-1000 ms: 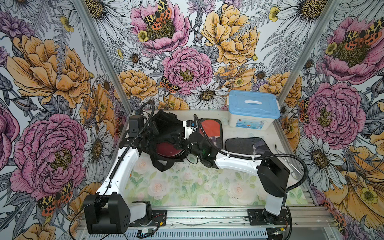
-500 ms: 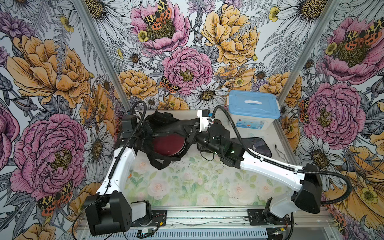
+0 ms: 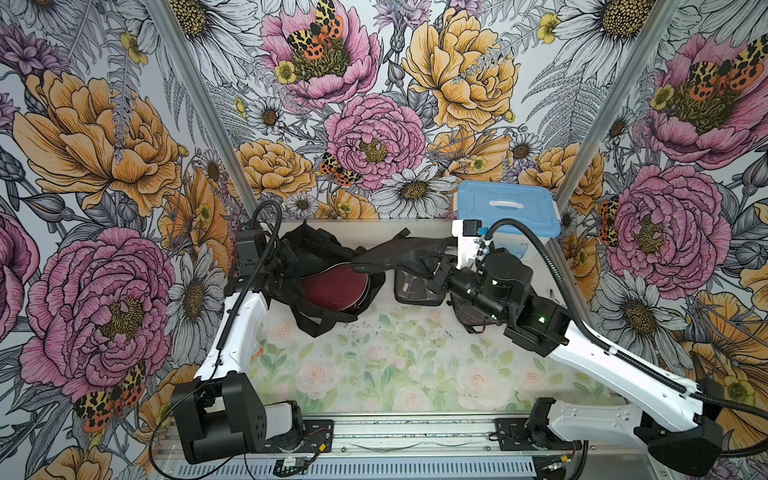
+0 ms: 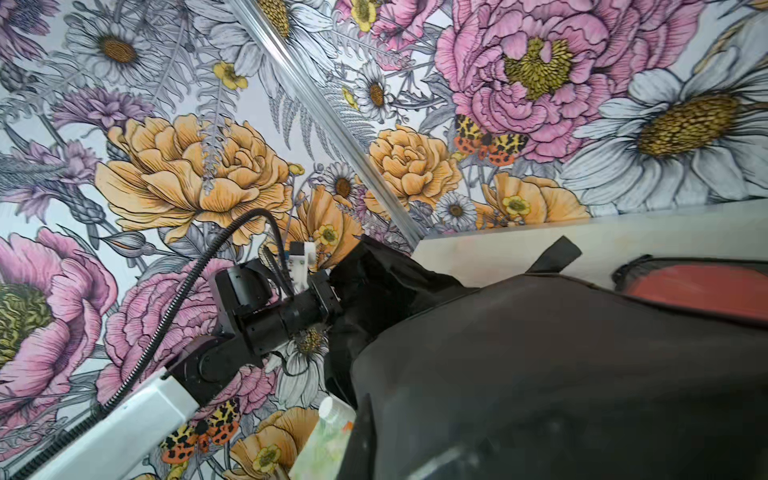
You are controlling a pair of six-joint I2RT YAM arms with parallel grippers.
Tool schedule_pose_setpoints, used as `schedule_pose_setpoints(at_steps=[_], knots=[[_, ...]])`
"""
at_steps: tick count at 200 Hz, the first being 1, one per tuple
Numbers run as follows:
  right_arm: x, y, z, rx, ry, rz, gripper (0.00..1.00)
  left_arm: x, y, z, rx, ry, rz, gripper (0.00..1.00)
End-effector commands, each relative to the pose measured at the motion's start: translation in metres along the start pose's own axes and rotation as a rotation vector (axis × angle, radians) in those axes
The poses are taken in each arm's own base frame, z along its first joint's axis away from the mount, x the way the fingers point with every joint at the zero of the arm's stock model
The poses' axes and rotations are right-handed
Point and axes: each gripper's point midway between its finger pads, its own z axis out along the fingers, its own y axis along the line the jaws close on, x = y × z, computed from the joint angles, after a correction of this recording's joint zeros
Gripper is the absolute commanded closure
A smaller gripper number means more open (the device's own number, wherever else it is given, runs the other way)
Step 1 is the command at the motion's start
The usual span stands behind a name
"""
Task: Remove the ping pong set from the canvas bag
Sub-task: Pick up the ping pong set from the canvas bag, then place the ping pong set at the center of the board.
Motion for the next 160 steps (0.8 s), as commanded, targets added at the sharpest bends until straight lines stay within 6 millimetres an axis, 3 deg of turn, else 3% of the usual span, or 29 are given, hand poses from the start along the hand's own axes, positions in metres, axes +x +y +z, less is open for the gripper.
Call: schedule_pose_setpoints(at_steps=[1, 57, 100, 128, 160], knots=[[-0.011, -0.008, -0.031, 0.047, -0.020, -0.057, 1.00, -0.034, -0.010, -0.001, 0.021, -0.091, -0.025, 1.00], [0.039, -0.050, -0.070, 0.222, 0.243, -0.128, 1.00, -0.068, -0.026, 0.008, 0.038, -0.129, -0.002, 1.00], [0.062, -0.075, -0.089, 0.367, 0.391, -0.204, 1.00, -0.073, -0.033, 0.013, 0.054, -0.127, 0.014, 1.00], [0.072, -0.088, -0.093, 0.470, 0.488, -0.275, 1.00, -0.071, -0.033, 0.012, 0.056, -0.127, 0.026, 1.00], [0.085, -0.096, -0.083, 0.553, 0.583, -0.345, 1.00, -0.067, -0.033, 0.014, 0.065, -0.119, 0.029, 1.00]])
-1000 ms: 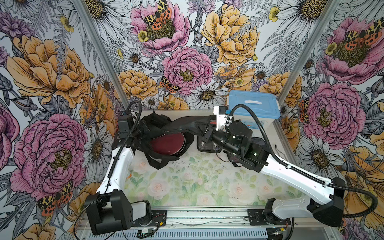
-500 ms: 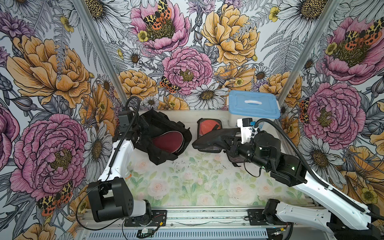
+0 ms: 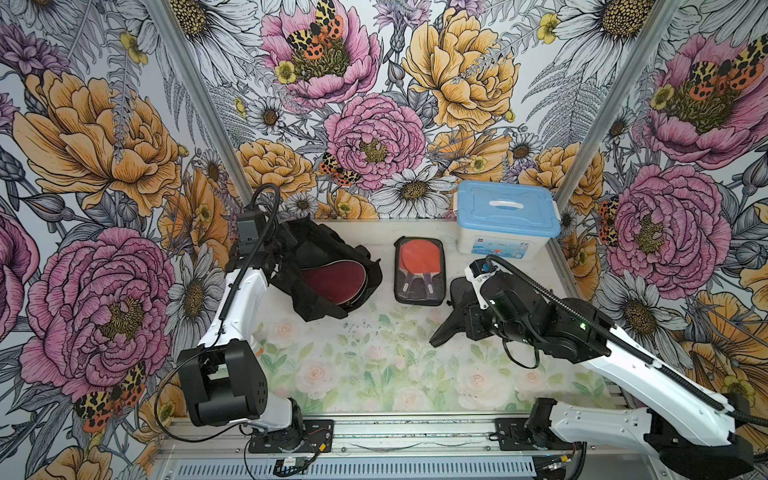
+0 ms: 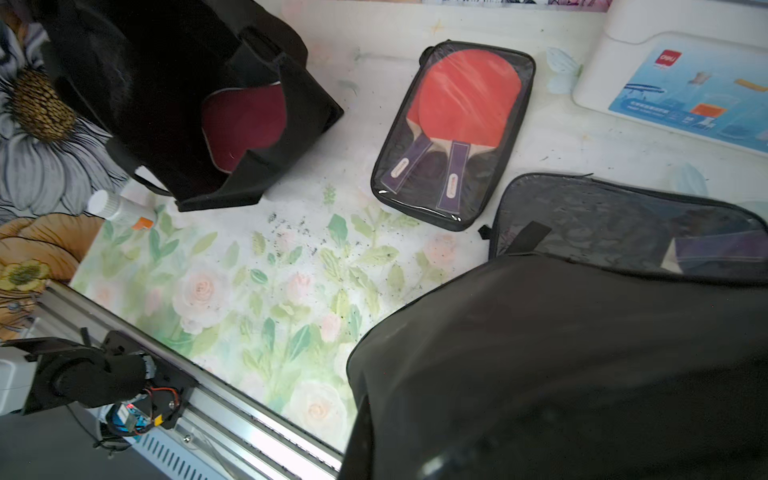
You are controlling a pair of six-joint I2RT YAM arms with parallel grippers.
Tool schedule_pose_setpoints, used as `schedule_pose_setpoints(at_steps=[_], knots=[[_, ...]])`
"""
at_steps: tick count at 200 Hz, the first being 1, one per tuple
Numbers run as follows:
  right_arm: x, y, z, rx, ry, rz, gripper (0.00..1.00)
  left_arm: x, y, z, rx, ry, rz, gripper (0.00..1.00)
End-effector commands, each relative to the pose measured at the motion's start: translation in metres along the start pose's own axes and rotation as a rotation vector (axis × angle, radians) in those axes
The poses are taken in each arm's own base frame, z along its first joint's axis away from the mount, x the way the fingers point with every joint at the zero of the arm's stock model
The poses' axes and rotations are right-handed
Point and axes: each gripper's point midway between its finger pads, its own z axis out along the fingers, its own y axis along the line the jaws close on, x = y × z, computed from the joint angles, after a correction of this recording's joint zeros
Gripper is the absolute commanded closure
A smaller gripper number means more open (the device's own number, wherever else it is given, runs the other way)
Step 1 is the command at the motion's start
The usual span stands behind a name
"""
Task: Remove the ping pong set from the canvas bag
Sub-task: Place the ping pong set at the center of the board.
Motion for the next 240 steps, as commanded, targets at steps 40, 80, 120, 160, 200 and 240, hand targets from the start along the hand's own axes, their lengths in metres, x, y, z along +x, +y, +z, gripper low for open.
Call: schedule_pose_setpoints(at_steps=[40, 80, 120, 160, 200, 240], knots=[[0.001, -0.005, 0.017, 0.219, 0.096, -0.149, 1.00, -0.030, -0.017, -0.008, 0.074, -0.104, 0.030, 1.00], [0.007, 0.002, 0.033, 0.305, 0.148, -0.226, 1.00, -0.033, -0.010, -0.010, 0.075, -0.110, 0.008, 1.00], [0.009, 0.016, 0.042, 0.322, 0.172, -0.267, 1.00, -0.034, -0.005, -0.010, 0.077, -0.109, -0.007, 1.00], [0.016, 0.032, 0.052, 0.310, 0.200, -0.286, 1.00, -0.034, -0.004, -0.011, 0.080, -0.110, -0.012, 1.00], [0.016, 0.059, 0.068, 0.283, 0.210, -0.299, 1.00, -0.033, 0.001, -0.009, 0.086, -0.106, -0.025, 1.00], [0.019, 0.090, 0.093, 0.222, 0.220, -0.297, 1.00, -0.031, 0.007, -0.006, 0.081, -0.102, -0.041, 1.00]])
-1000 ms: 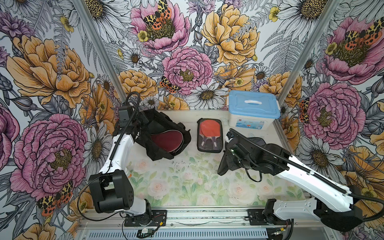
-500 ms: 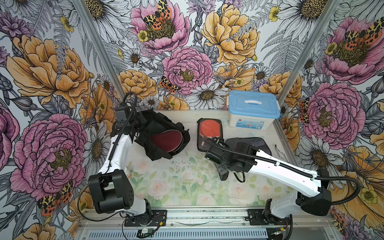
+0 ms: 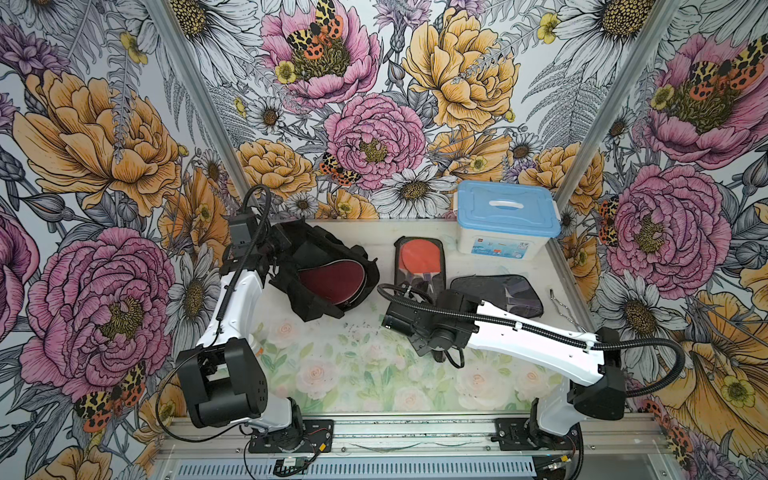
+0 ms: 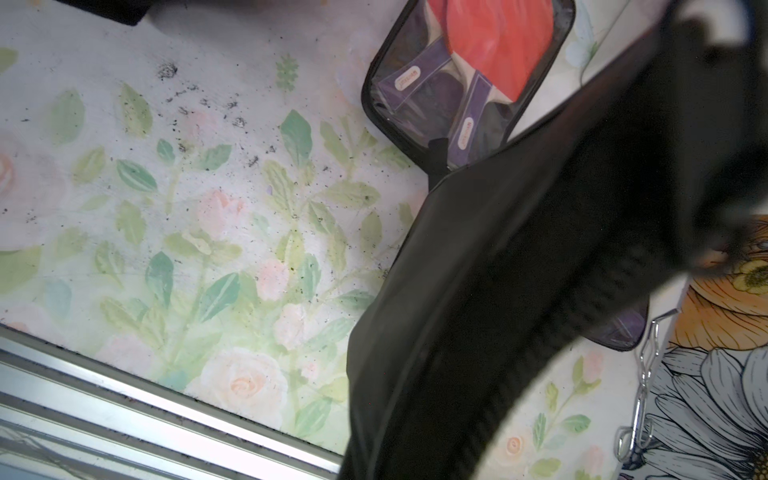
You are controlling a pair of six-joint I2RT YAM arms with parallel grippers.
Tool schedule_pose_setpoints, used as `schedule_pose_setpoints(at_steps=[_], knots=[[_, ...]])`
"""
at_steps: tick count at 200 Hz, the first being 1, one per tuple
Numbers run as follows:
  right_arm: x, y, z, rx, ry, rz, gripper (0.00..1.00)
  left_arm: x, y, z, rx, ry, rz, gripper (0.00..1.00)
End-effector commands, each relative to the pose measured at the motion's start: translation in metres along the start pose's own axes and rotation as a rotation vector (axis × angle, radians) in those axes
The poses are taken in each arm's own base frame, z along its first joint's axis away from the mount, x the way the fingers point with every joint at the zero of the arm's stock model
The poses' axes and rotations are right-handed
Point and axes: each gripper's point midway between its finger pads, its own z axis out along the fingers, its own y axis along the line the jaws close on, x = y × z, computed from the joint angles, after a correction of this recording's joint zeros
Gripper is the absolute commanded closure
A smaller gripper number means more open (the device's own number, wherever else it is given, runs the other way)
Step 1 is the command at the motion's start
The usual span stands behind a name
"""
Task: Remove the ping pong set from the canvas bag
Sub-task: Place the ping pong set at the center of the board.
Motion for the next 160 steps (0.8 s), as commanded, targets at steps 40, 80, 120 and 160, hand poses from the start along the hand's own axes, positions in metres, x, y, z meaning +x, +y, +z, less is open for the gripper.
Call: schedule_pose_setpoints(at_steps=[40, 80, 120, 160], knots=[[-0.028, 0.048, 0.017, -0.080, -0.050, 0.021, 1.00, -0.025, -0.003, -0.005, 0.047, -0.099, -0.007, 1.00], [-0.034, 0.067, 0.030, -0.099, -0.071, 0.013, 1.00, -0.029, 0.005, -0.003, 0.053, -0.104, -0.040, 1.00], [-0.048, 0.087, 0.042, -0.129, -0.114, 0.010, 1.00, -0.031, 0.010, -0.002, 0.054, -0.109, -0.057, 1.00], [-0.056, 0.105, 0.056, -0.147, -0.151, -0.006, 1.00, -0.031, 0.020, 0.001, 0.035, -0.110, -0.074, 1.00]])
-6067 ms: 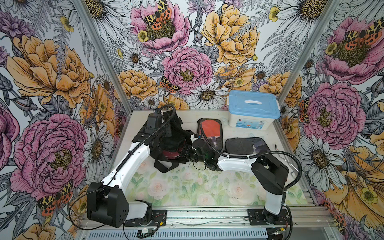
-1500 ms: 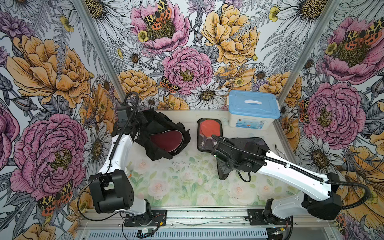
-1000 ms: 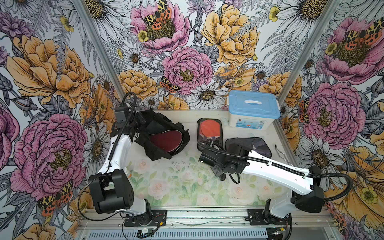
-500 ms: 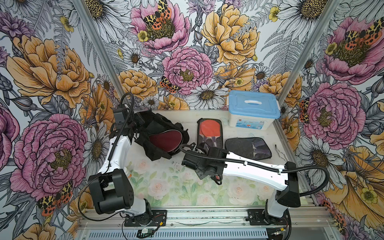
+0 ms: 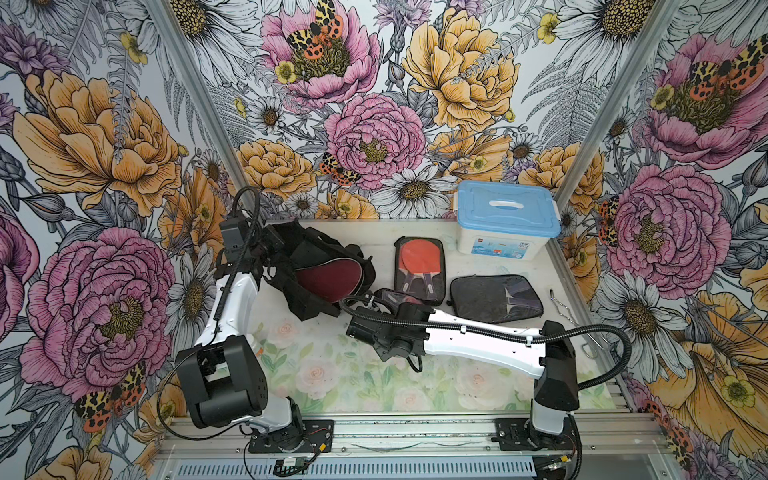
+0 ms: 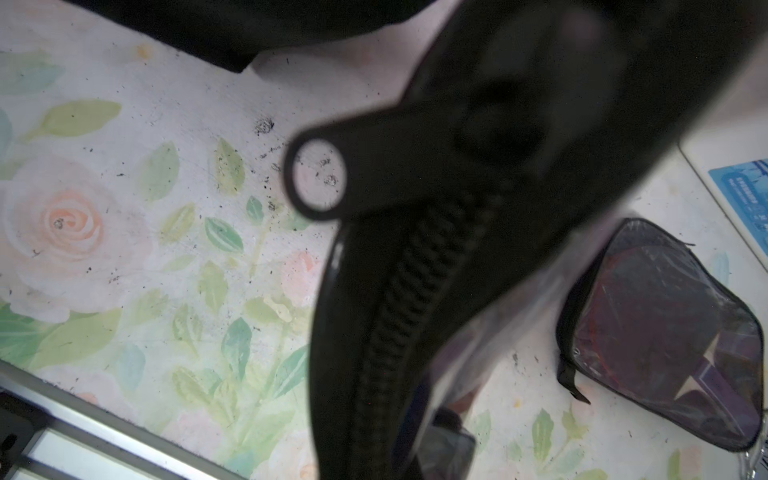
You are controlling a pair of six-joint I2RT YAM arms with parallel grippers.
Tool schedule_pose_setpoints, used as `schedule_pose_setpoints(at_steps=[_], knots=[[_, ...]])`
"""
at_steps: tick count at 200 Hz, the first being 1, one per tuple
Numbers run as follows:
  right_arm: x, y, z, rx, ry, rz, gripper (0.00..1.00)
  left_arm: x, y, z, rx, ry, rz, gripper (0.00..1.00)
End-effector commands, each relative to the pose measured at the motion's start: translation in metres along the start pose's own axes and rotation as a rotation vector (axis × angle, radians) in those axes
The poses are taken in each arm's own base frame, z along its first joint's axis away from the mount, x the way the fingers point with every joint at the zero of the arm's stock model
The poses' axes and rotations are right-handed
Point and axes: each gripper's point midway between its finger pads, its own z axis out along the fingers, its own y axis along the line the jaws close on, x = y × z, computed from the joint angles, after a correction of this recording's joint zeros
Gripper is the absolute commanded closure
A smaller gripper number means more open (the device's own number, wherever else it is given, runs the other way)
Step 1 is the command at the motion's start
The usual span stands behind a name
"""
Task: Remove the ping pong set from the canvas bag
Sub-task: Place the ping pong set at the center of the board.
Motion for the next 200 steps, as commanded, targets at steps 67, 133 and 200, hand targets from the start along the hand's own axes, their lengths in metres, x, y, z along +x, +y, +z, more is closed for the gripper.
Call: schedule_pose_setpoints(at_steps=[67, 133, 200], knots=[[-0.025, 0.041, 0.024, -0.122, -0.164, 0.066, 1.00, -0.022, 0.026, 0.013, -0.015, -0.066, -0.049, 1.00], [-0.022, 0.049, 0.037, -0.153, -0.196, 0.067, 1.00, -0.023, 0.041, 0.015, -0.052, -0.073, -0.062, 1.00], [-0.002, 0.050, 0.061, -0.139, -0.171, 0.049, 1.00, -0.024, 0.053, 0.016, -0.094, -0.078, -0.071, 1.00]])
